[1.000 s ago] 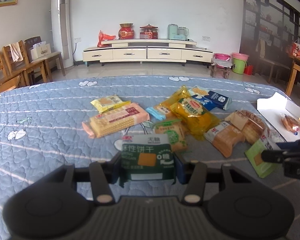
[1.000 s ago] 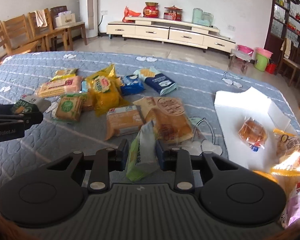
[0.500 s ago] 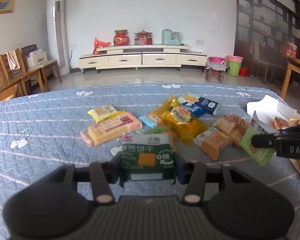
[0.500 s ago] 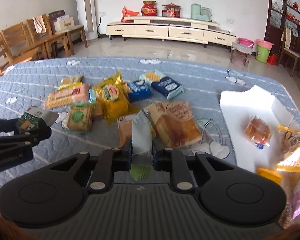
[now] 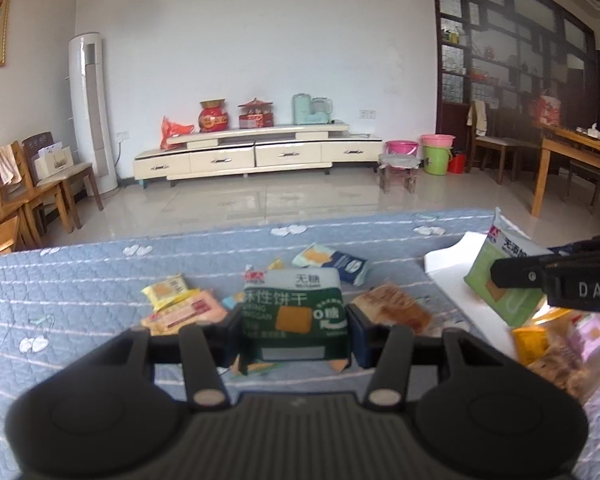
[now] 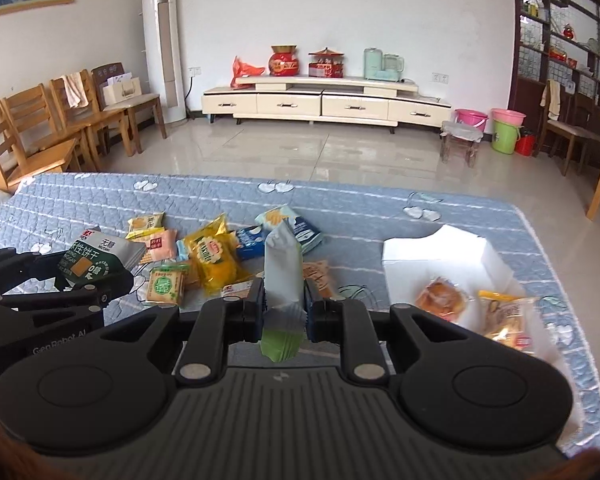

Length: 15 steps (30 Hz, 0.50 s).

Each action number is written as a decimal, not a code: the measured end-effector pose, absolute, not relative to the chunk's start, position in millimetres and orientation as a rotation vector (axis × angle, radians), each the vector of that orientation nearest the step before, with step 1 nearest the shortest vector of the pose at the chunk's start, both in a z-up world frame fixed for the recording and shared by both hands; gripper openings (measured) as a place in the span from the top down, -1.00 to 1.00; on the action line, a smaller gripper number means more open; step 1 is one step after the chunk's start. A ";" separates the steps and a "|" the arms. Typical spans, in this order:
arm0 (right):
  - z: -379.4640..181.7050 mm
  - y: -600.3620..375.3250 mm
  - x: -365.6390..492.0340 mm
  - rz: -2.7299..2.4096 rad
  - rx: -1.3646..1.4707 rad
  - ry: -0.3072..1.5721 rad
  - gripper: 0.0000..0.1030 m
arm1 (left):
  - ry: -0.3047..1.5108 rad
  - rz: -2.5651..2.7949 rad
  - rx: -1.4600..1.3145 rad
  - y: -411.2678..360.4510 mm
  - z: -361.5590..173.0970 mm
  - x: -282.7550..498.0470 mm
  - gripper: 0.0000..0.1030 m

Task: Organize snacks
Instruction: 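Carry the green biscuit pack and green-white carton toward the white tray with both tools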

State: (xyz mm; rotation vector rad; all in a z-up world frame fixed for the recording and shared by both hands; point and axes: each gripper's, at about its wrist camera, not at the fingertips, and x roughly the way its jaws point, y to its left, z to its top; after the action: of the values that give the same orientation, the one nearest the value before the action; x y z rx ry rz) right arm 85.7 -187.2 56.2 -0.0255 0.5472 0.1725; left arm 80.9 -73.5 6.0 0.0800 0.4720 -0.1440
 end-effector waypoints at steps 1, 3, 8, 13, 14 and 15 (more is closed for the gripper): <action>59.3 -191.9 82.2 0.167 -0.022 0.542 0.57 | 0.468 -0.155 0.079 -79.2 8.9 78.8 0.01; 65.0 -200.4 76.7 0.150 -0.021 0.531 0.57 | 0.463 -0.177 0.078 -89.5 13.8 76.0 0.01; 73.3 -224.0 63.1 0.111 -0.010 0.510 0.57 | 0.448 -0.225 0.078 -113.9 22.2 71.5 0.01; 75.8 -248.4 54.3 0.071 -0.001 0.494 0.57 | 0.443 -0.263 0.074 -132.5 26.2 74.0 0.01; 75.7 -252.8 53.4 0.063 0.002 0.492 0.57 | 0.444 -0.269 0.074 -136.2 26.6 74.9 0.01; 75.9 -257.5 51.7 0.057 0.005 0.490 0.57 | 0.445 -0.275 0.073 -139.2 26.7 76.0 0.01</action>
State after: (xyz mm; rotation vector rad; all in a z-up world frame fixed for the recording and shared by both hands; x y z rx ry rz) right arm 51.7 -257.5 75.9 0.0052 0.4905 0.0573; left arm 76.0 -139.2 26.7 0.0728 0.4452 -0.2753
